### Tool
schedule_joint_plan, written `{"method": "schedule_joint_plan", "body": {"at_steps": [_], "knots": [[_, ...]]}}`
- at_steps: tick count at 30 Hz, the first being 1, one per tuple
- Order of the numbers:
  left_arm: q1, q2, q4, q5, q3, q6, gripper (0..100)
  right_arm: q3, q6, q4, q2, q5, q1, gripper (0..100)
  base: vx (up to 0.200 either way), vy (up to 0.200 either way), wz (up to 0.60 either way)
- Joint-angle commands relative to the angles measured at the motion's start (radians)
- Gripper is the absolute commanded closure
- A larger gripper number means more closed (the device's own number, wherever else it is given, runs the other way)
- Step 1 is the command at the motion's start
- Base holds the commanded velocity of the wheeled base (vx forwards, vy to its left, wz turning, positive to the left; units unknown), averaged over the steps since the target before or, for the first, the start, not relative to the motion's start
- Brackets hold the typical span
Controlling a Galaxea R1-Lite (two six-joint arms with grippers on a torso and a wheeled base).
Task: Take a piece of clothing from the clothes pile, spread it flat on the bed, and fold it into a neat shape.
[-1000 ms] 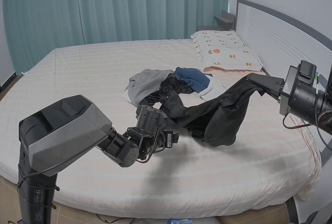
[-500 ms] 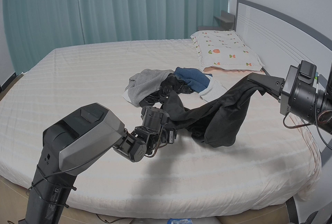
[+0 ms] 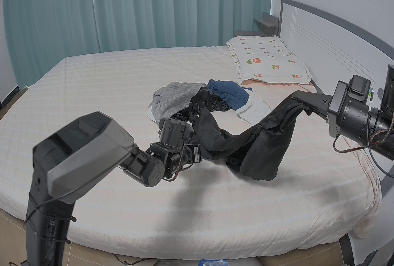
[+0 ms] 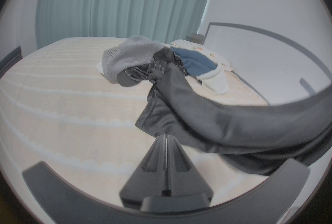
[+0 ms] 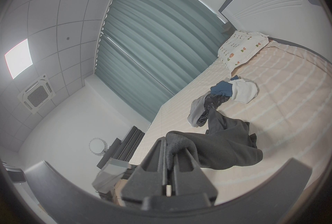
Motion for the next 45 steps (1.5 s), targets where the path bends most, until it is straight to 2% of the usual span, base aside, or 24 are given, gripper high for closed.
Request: {"method": "schedule_joint_plan", "body": {"at_steps": [1, 3, 8, 18, 21, 22, 29, 30, 35, 45], "knots": [[-0.007, -0.350, 0.129, -0.025, 0.079, -0.217, 100, -0.001, 0.000, -0.018, 0.059, -0.002, -0.019, 100, 0.000, 0.000, 0.00], [0.000, -0.427, 0.181, -0.056, 0.088, -0.266, 100, -0.001, 0.000, -0.041, 0.071, -0.005, -0.025, 100, 0.000, 0.000, 0.00], [0.000, -0.466, 0.215, -0.086, 0.147, -0.264, 100, -0.001, 0.000, -0.076, 0.074, -0.008, -0.042, 100, 0.000, 0.000, 0.00], [-0.025, -0.224, 0.158, -0.086, 0.134, -0.146, 100, -0.036, 0.001, -0.074, 0.017, -0.019, -0.094, 100, 0.000, 0.000, 0.00], [-0.025, -0.163, 0.132, -0.080, 0.122, -0.082, 100, -0.036, 0.000, -0.076, 0.017, -0.020, -0.096, 100, 0.000, 0.000, 0.00], [-0.025, -0.157, 0.131, -0.080, 0.122, -0.073, 0, -0.036, 0.001, -0.074, 0.017, -0.020, -0.096, 100, 0.000, 0.000, 0.00], [-0.022, -0.077, 0.127, -0.088, 0.093, 0.015, 0, -0.036, 0.000, -0.074, -0.009, -0.017, -0.093, 100, 0.000, 0.000, 0.00], [-0.020, -0.049, 0.124, -0.088, 0.088, 0.062, 0, -0.034, 0.000, -0.073, -0.018, -0.017, -0.090, 100, 0.000, 0.000, 0.00], [-0.016, 0.046, 0.097, -0.085, 0.021, 0.174, 0, -0.033, 0.000, -0.074, -0.018, -0.017, -0.090, 100, 0.000, 0.000, 0.00], [0.003, 0.158, 0.057, -0.099, -0.087, 0.240, 0, -0.034, 0.000, -0.074, -0.017, -0.014, -0.093, 100, 0.000, 0.000, 0.00]]}}
